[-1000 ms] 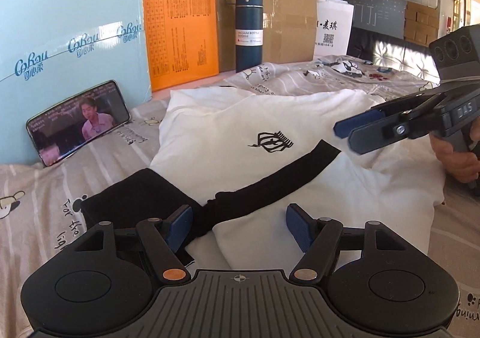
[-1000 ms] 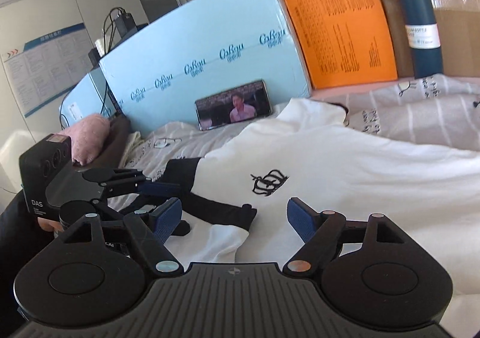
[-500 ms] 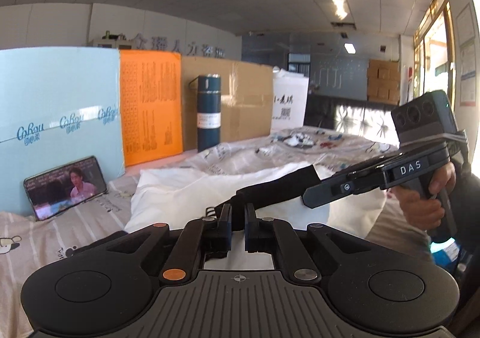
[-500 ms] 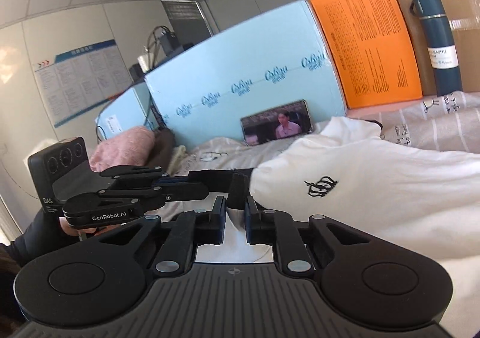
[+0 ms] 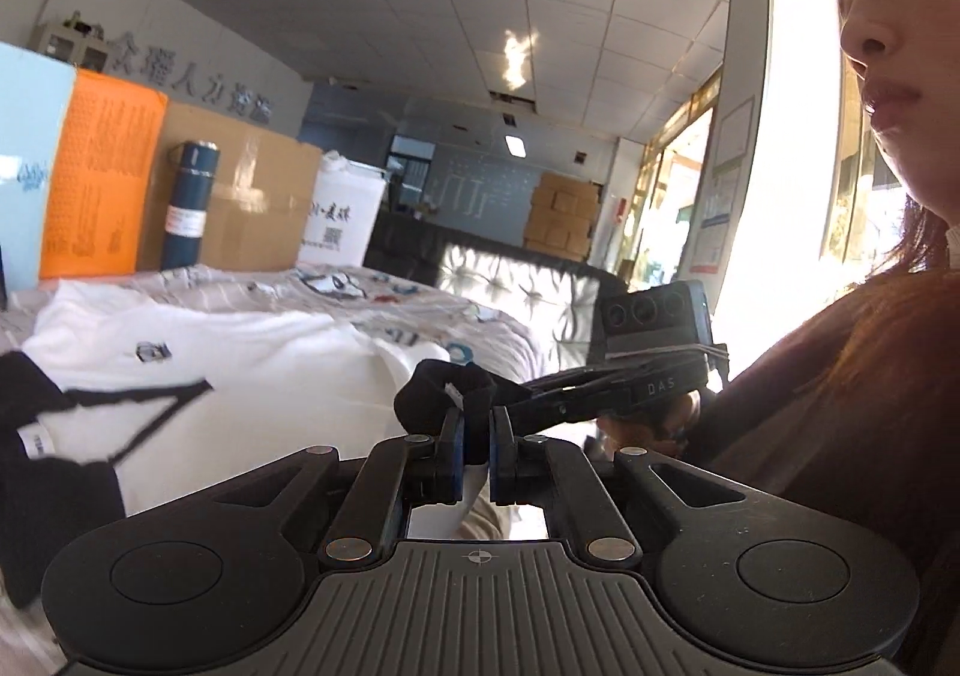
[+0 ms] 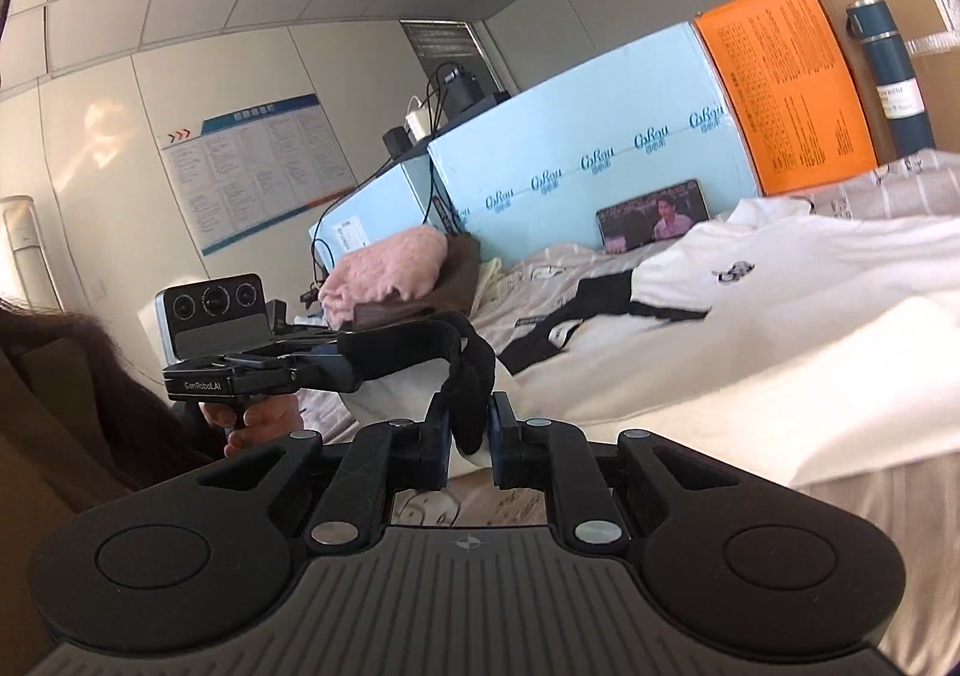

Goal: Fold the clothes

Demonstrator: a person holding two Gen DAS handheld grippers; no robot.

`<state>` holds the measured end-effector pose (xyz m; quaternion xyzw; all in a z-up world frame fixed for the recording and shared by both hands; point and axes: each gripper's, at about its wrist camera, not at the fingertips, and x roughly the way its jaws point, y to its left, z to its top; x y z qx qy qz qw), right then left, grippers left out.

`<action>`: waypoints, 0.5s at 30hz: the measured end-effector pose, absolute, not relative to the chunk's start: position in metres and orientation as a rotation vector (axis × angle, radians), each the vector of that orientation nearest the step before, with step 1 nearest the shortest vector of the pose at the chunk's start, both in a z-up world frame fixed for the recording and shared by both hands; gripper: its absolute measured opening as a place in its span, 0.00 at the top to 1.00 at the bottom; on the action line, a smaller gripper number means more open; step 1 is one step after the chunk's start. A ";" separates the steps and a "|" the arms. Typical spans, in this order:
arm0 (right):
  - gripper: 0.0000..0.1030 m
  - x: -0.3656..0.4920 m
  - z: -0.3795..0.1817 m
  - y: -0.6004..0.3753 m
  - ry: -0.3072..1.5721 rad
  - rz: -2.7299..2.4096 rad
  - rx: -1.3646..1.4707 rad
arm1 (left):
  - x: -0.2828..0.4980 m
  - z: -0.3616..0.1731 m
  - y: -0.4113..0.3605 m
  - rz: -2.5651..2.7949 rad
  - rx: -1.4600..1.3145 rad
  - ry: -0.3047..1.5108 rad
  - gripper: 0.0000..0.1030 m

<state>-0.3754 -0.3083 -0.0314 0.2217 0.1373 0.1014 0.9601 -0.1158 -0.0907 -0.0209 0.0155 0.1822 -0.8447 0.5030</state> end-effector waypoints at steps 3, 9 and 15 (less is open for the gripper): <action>0.82 -0.380 -0.042 -0.298 0.341 0.218 0.471 | -0.122 -0.026 -0.094 -2.073 0.133 0.474 0.93; 0.25 -0.397 -0.037 -0.295 0.267 0.150 0.479 | -0.111 -0.005 -0.105 -2.056 0.124 0.332 0.65; 0.24 -0.383 -0.017 -0.346 0.196 -0.409 0.543 | -0.096 0.001 -0.161 -1.862 0.239 0.314 0.40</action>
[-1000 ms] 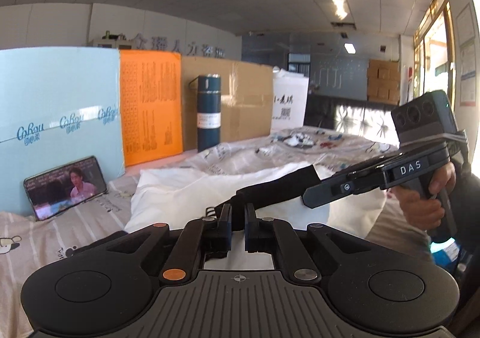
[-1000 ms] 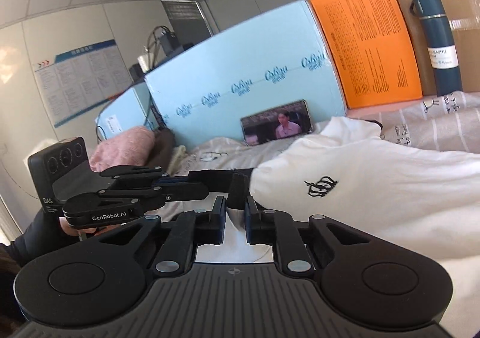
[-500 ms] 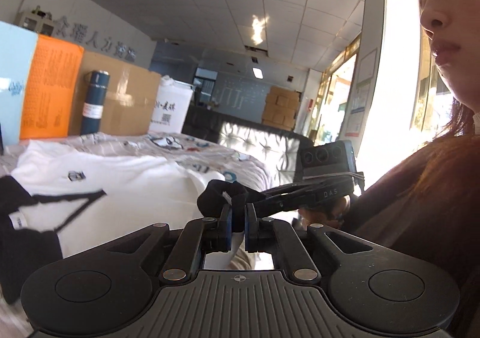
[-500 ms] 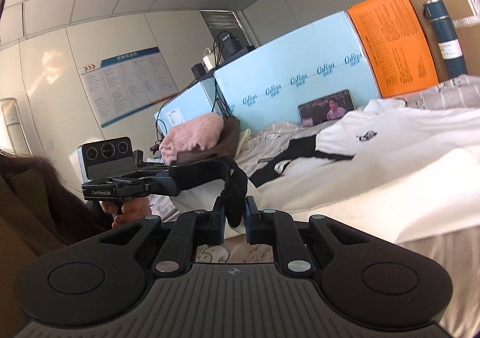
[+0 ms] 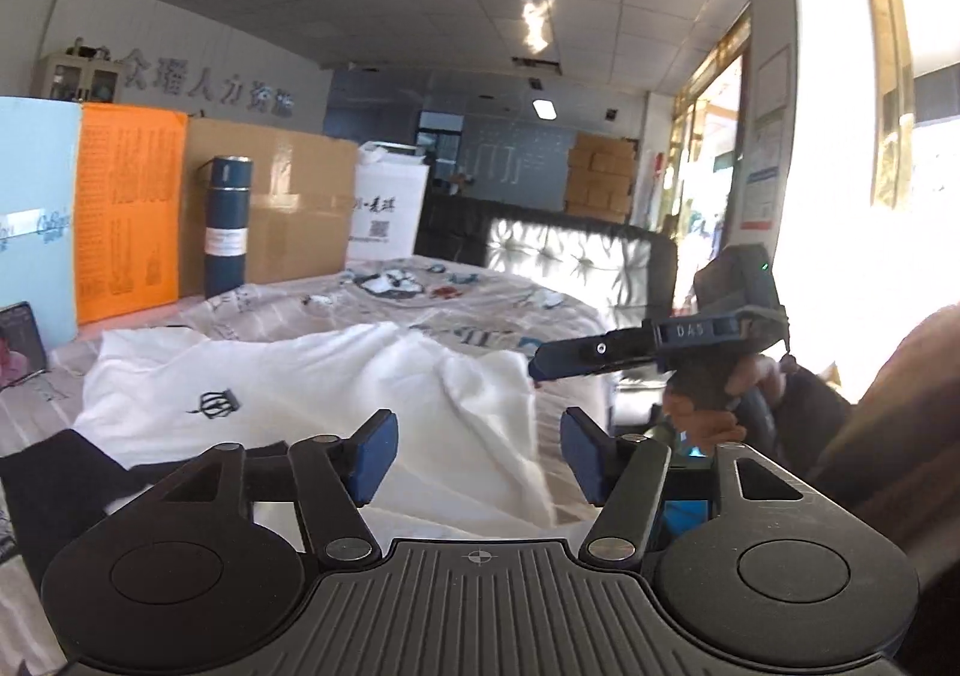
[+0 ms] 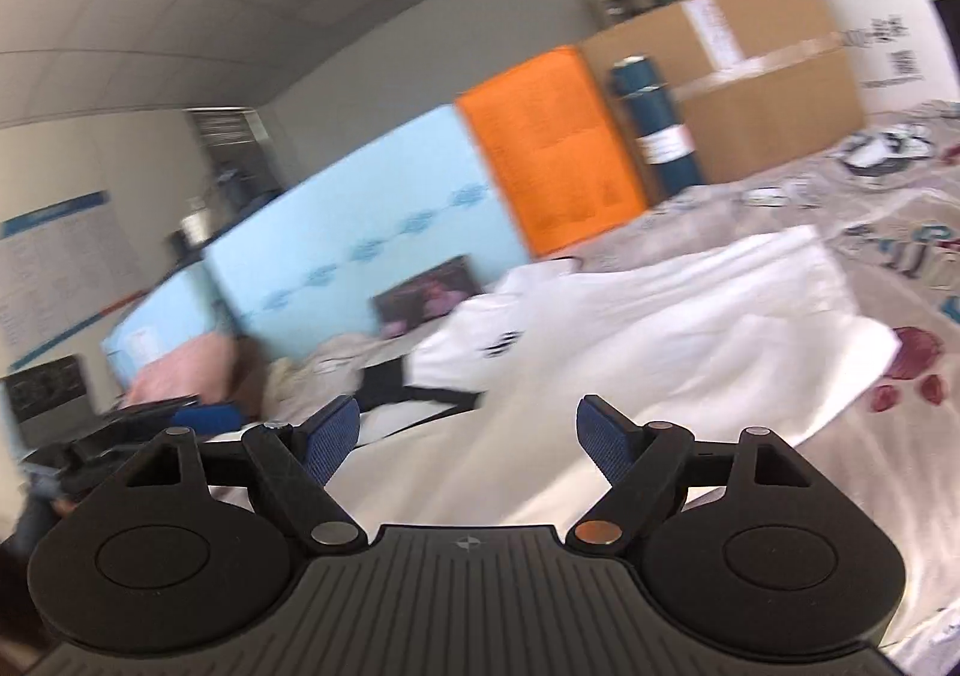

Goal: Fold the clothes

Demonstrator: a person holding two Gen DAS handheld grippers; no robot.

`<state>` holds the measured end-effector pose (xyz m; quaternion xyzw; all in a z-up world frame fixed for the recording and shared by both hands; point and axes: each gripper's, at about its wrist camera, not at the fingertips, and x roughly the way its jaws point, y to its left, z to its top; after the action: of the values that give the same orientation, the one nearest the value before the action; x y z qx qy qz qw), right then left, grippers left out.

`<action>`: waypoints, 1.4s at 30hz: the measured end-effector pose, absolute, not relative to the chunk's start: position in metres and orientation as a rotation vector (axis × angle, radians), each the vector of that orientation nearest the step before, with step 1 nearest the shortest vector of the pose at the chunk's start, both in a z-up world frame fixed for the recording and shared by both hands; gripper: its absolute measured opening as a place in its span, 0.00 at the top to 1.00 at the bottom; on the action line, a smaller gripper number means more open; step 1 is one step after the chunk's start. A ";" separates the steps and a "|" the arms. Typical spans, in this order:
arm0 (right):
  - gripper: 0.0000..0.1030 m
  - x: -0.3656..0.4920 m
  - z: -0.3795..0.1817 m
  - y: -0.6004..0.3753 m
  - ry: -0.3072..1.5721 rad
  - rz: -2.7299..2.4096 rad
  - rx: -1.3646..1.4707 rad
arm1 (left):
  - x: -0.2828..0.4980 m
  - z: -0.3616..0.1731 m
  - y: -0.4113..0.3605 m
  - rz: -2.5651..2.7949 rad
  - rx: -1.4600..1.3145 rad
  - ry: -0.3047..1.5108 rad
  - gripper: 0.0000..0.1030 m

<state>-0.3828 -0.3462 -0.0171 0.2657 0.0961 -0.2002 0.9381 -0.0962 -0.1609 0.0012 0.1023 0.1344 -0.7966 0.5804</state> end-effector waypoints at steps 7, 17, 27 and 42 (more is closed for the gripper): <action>0.29 -0.323 -0.024 -0.407 0.342 -0.908 0.617 | -0.094 -0.038 -0.226 -1.774 0.477 0.385 0.40; 0.86 -0.299 -0.052 -0.398 0.505 -1.107 0.509 | -0.082 -0.055 -0.223 -1.793 0.442 0.474 0.34; 0.97 -0.398 -0.025 -0.333 0.183 -1.251 0.540 | -0.080 -0.055 -0.227 -1.784 0.444 0.490 0.34; 0.48 -0.472 -0.041 -0.329 0.062 -1.292 0.622 | -0.082 -0.058 -0.229 -1.766 0.465 0.499 0.27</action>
<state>-0.4724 -0.3289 -0.0406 0.2849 0.0285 -0.5921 0.7533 -0.0816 -0.2291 -0.0576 0.1995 0.2138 -0.7569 0.5845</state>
